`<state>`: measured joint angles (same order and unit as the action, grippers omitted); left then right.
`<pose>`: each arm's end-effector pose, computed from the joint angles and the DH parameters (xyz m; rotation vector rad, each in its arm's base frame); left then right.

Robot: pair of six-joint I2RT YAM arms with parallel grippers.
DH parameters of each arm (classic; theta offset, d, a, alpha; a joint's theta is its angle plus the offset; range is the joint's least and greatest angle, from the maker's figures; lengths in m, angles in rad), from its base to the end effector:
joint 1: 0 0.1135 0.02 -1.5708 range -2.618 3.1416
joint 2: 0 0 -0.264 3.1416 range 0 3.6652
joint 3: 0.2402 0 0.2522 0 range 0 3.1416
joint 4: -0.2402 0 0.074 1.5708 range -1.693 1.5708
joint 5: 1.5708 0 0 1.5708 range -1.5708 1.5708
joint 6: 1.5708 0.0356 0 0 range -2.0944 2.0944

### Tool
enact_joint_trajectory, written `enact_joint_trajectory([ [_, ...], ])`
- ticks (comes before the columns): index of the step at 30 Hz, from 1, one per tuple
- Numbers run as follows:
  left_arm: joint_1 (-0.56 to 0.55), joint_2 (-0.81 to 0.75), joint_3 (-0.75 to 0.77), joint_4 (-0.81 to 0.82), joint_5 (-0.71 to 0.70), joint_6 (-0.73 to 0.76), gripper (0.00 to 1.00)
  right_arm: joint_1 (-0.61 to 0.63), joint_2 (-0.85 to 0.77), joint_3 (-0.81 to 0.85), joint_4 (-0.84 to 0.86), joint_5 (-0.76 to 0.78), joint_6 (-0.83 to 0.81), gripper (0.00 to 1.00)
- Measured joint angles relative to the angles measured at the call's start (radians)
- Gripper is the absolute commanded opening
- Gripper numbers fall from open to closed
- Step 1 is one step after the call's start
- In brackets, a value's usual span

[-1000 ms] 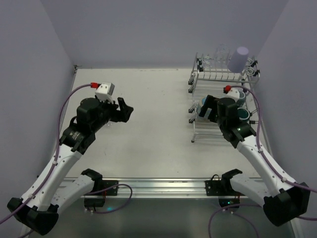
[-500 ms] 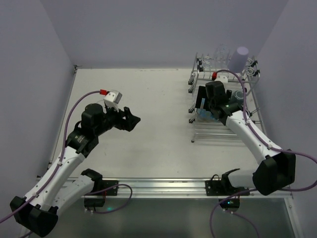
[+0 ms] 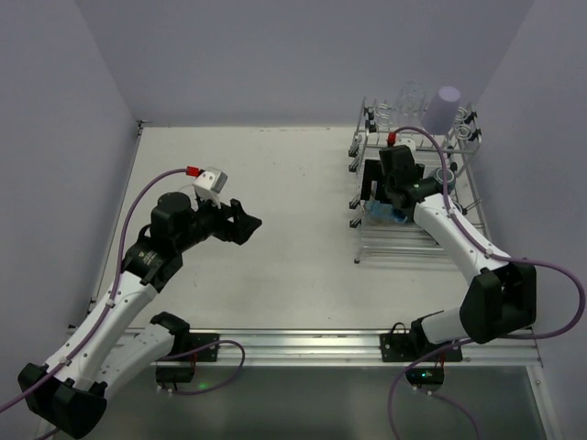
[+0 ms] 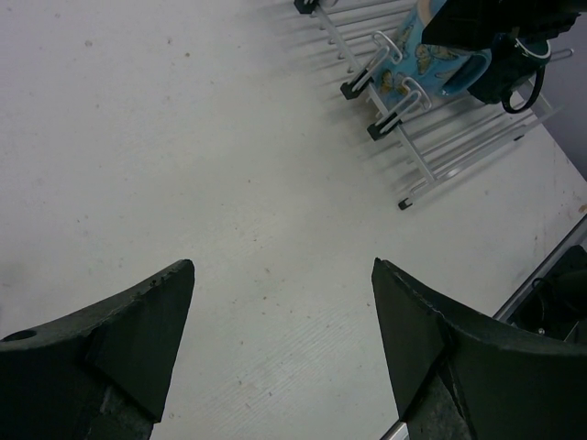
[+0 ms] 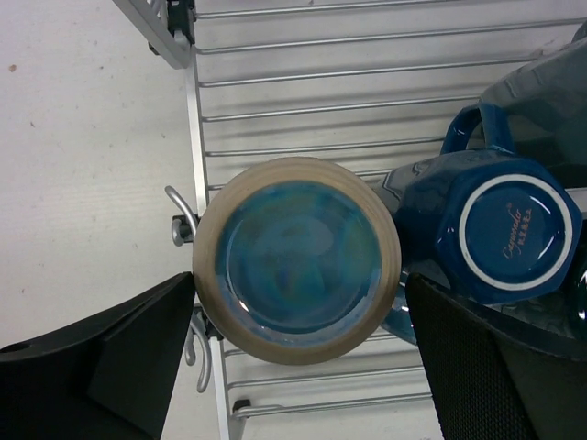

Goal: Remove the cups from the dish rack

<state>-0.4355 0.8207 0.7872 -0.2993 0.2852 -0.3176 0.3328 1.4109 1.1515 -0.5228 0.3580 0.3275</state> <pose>0.1672 -0.0889 0.3231 0.3151 1.9417 -0.7739 0.2935 0.0883 0.2936 0.1661 2.2872 -0.0830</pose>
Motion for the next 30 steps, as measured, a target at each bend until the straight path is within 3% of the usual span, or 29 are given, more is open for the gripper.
enact_joint_trajectory([
  [15, 0.000, 0.010, 0.000, 0.001, 0.008, 0.000, 0.83, -0.037, 0.106, 0.029, 0.019, -0.064, -0.037, 0.99],
  [19, 0.000, 0.022, 0.000, 0.006, 0.025, -0.001, 0.82, -0.038, 0.103, 0.022, 0.037, -0.063, -0.039, 0.74],
  [20, 0.000, 0.026, 0.000, 0.007, 0.030, -0.001, 0.82, -0.038, 0.097, 0.014, 0.045, -0.062, -0.039, 0.58],
  [22, 0.000, 0.032, 0.000, 0.010, 0.043, -0.003, 0.81, -0.038, 0.075, -0.014, 0.074, -0.061, -0.037, 0.48],
  [30, 0.000, 0.047, -0.003, 0.080, 0.140, -0.064, 0.79, -0.036, -0.134, -0.128, 0.119, -0.075, -0.029, 0.46],
])
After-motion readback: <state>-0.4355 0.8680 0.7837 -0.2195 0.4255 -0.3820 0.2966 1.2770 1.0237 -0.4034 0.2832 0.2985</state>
